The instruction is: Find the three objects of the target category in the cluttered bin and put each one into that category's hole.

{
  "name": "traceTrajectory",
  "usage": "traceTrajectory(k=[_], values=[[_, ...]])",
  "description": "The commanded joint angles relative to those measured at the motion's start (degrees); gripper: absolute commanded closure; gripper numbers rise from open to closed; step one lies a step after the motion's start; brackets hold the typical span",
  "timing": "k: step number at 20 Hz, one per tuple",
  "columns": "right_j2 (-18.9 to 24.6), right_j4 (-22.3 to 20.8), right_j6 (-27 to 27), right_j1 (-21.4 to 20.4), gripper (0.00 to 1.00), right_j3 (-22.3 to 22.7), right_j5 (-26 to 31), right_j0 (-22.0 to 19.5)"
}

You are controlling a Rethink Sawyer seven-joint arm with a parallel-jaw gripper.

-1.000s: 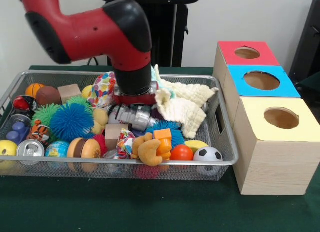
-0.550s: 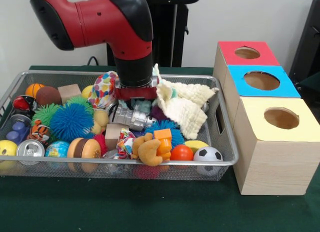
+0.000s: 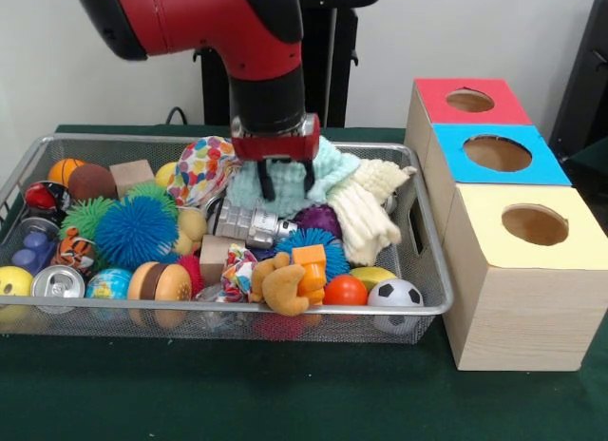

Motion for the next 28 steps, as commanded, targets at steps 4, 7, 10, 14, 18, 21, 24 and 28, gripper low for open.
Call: traceTrajectory(k=[4, 7, 10, 14, 18, 21, 24, 28], values=[[-0.8, 13.4, 10.7, -16.0, 0.00, 9.2, 2.6, 3.4], [-0.7, 16.4, 9.3, -18.2, 0.00, 10.5, 3.1, 3.3], [0.0, 20.3, 6.8, -21.9, 0.00, 11.2, 6.5, 2.9], [-0.6, 23.0, 4.8, -23.7, 0.00, 10.3, 9.2, 3.3], [-3.0, 23.1, 5.6, -24.7, 0.00, 10.6, 7.5, 4.3], [-5.4, 21.5, 3.9, -27.9, 0.00, 8.6, 10.1, 4.7], [-7.8, 15.4, 0.8, -22.9, 0.00, 3.0, 8.2, 4.1], [-10.6, 11.1, 1.3, -16.3, 0.00, -0.4, 2.3, 3.7]])
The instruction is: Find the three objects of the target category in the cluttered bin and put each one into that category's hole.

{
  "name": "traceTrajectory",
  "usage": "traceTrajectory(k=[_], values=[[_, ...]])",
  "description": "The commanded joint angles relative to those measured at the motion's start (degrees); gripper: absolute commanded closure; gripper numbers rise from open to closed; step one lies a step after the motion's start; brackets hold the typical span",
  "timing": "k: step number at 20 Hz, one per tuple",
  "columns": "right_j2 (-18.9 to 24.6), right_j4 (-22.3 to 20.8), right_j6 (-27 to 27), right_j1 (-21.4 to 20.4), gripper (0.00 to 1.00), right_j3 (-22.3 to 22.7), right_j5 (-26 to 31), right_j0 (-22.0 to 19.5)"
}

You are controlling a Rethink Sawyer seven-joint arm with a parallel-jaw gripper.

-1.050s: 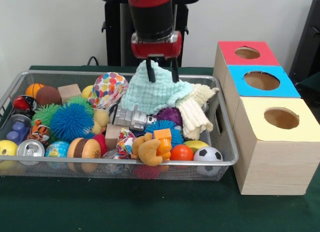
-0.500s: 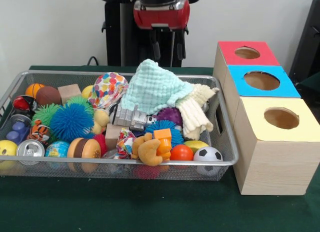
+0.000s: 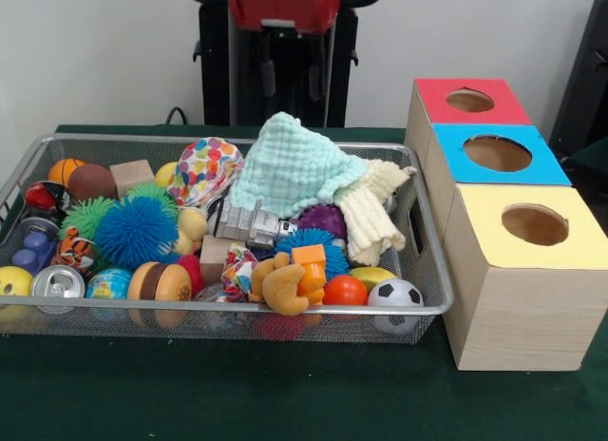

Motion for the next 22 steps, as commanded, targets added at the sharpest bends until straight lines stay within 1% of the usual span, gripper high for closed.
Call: traceTrajectory(k=[1, 2, 4, 8, 11, 14, 16, 19, 22], values=[[-6.6, -7.5, 1.5, 8.1, 0.00, -7.0, -1.7, -1.0], [-7.3, -8.5, 2.1, 9.4, 0.00, -7.8, -3.4, -0.8], [-8.7, -9.8, 3.4, 10.6, 0.00, -8.9, -5.1, -0.1], [-12.0, -11.5, 6.8, 13.3, 0.00, -10.8, -8.5, 2.0], [-14.2, -11.1, 8.6, 16.1, 0.00, -11.7, -11.6, 3.2], [-15.4, -9.9, 9.6, 19.6, 0.00, -12.2, -15.1, 3.6], [-16.5, -9.3, 9.9, 20.8, 0.00, -12.3, -17.1, 4.3], [-17.8, -8.0, 9.9, 21.5, 0.00, -11.7, -19.4, 5.1], [-20.2, -7.6, 10.0, 23.0, 0.00, -12.1, -22.1, 6.6]])
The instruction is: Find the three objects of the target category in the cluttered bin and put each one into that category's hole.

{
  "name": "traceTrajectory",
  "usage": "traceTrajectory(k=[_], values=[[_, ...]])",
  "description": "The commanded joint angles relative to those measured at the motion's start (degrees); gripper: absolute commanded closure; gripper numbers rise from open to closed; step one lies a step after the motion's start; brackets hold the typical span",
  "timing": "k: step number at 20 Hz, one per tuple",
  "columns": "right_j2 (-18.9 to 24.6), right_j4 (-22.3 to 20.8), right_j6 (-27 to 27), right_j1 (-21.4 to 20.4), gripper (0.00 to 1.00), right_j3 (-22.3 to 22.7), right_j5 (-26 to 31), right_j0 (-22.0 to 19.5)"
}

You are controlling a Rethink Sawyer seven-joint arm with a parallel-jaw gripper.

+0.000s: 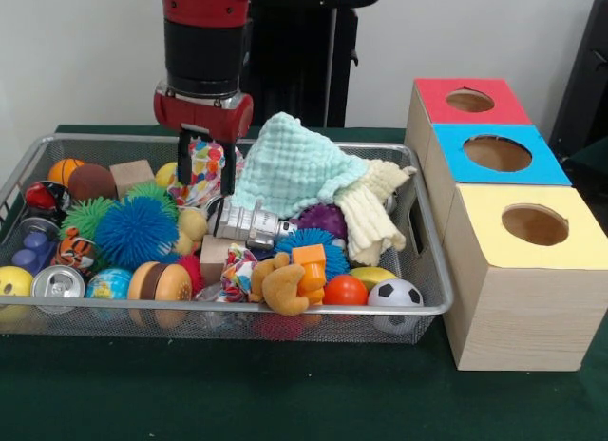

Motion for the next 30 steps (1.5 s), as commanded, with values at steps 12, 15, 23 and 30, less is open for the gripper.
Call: traceTrajectory(k=[12, 15, 23, 30], values=[[-10.7, 3.9, 9.9, 19.0, 0.00, -11.7, -15.4, 6.9], [-11.7, 5.2, 9.4, 21.1, 0.00, -12.8, -17.2, 7.5], [-10.3, 5.6, 6.7, 26.3, 0.00, -16.0, -20.6, 5.6], [-5.1, 2.7, 2.8, 33.1, 0.00, -21.9, -20.3, 0.8]])
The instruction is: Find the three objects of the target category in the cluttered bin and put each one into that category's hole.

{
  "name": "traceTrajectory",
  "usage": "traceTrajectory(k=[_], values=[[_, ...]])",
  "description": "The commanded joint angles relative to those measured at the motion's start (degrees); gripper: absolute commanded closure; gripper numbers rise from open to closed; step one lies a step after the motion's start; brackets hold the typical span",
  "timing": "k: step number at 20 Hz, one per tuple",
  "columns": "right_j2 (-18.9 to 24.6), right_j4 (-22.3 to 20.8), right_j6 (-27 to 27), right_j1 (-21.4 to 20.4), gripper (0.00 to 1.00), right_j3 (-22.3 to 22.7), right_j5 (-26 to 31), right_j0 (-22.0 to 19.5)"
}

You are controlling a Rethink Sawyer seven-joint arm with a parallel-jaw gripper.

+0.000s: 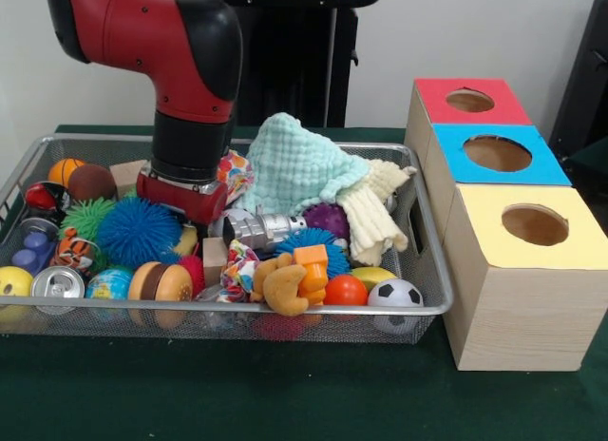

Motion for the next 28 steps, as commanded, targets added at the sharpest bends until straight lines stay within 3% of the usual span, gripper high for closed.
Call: traceTrajectory(k=[1, 4, 17, 23, 28], values=[[7.5, -0.8, 2.7, 15.7, 0.00, -11.7, -1.1, -6.0], [9.9, -1.6, 1.8, 14.6, 0.00, -10.1, 0.8, -7.4], [9.7, -1.9, 2.8, 13.6, 0.00, -8.0, 0.2, -6.1], [15.2, -1.7, 4.4, 14.1, 0.00, -3.5, -0.1, -9.4], [15.0, 1.3, 8.2, 13.1, 0.00, -0.3, -1.7, -6.9]])
